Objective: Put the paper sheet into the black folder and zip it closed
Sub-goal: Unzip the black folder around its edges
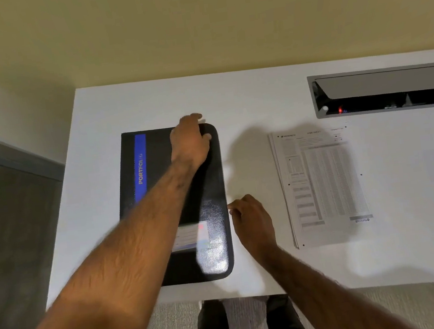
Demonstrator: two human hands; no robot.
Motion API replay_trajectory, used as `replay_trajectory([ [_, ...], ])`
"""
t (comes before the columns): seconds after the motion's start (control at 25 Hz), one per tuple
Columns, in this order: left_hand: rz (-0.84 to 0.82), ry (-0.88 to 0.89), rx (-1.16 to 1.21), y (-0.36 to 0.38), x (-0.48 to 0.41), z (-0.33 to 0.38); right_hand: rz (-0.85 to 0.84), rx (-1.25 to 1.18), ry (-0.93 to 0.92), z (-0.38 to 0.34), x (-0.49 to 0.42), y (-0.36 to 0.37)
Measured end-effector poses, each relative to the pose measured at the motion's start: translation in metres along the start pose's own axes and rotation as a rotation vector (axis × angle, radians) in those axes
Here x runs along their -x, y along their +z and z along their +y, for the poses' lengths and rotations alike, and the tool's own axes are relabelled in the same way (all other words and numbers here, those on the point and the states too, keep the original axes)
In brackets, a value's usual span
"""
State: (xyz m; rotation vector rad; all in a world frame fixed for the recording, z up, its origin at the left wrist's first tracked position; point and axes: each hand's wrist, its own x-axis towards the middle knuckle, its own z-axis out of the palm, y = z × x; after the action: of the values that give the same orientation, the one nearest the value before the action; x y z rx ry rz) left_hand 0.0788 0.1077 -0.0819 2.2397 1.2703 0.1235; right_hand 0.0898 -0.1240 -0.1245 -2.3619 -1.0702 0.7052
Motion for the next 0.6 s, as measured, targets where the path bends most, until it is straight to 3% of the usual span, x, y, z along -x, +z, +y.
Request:
replay_trajectory([
  [0.16, 0.01, -0.004, -0.016, 0.012, 0.14, -0.043, -0.028, 0.054, -0.022, -0.006, -0.008, -0.011],
  [0.32, -0.131, -0.028, -0.15, 0.016, 0.264, -0.113, -0.034, 0.15, -0.136, -0.008, -0.015, -0.022],
  [0.6, -0.17, 0.049, -0.475, 0.032, 0.28, -0.119, -0.078, 0.153, -0.191, -0.007, -0.018, -0.027],
])
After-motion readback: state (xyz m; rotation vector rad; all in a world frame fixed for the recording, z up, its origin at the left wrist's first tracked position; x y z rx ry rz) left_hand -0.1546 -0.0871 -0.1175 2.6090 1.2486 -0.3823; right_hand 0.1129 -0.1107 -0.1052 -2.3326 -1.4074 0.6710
